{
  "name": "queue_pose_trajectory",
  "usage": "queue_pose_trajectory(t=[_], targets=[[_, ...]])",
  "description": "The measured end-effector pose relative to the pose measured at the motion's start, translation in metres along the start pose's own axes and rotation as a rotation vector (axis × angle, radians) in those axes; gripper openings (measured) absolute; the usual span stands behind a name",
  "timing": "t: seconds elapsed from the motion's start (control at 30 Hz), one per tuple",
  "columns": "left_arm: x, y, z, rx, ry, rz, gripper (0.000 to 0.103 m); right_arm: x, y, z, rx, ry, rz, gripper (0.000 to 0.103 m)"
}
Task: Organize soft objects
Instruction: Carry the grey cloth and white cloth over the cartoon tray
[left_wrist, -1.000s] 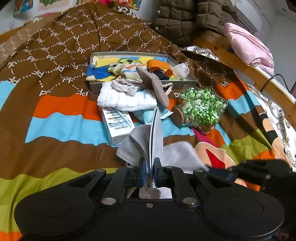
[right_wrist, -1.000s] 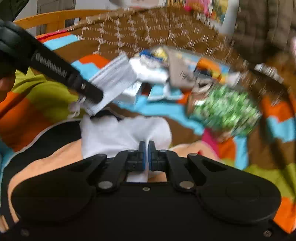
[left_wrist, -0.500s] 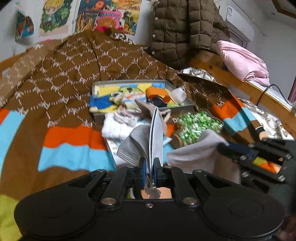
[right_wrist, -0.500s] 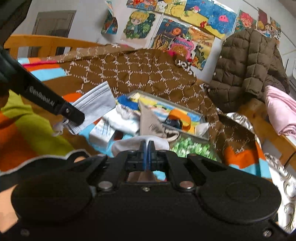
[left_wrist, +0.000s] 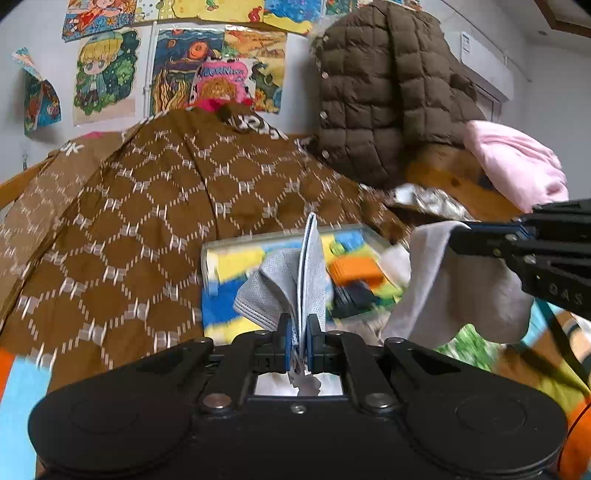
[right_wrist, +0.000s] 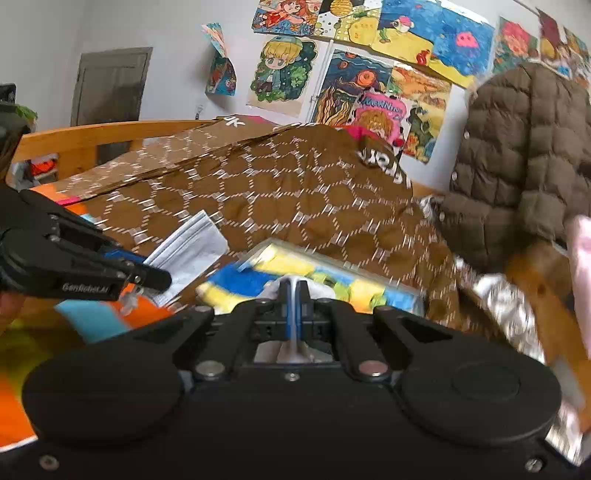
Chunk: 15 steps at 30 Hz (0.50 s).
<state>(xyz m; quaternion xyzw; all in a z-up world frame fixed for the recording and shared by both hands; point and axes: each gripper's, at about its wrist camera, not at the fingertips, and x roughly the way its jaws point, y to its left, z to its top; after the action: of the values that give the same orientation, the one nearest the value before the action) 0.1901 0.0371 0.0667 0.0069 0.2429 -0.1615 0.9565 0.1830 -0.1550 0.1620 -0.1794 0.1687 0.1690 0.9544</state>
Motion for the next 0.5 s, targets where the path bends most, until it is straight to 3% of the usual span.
queue_pose_trajectory(t=[0.23,0.5], targets=[[0.07,0.028,0.039,-0.046,-0.058,0.01,0.007,0.099,-0.019,0.042,0.025,-0.005,-0.005,0.0],[0.141,0.053,0.052,-0.07,-0.026,0.019,0.007,0.18,-0.035,0.039,0.162,0.024,-0.001,0.0]])
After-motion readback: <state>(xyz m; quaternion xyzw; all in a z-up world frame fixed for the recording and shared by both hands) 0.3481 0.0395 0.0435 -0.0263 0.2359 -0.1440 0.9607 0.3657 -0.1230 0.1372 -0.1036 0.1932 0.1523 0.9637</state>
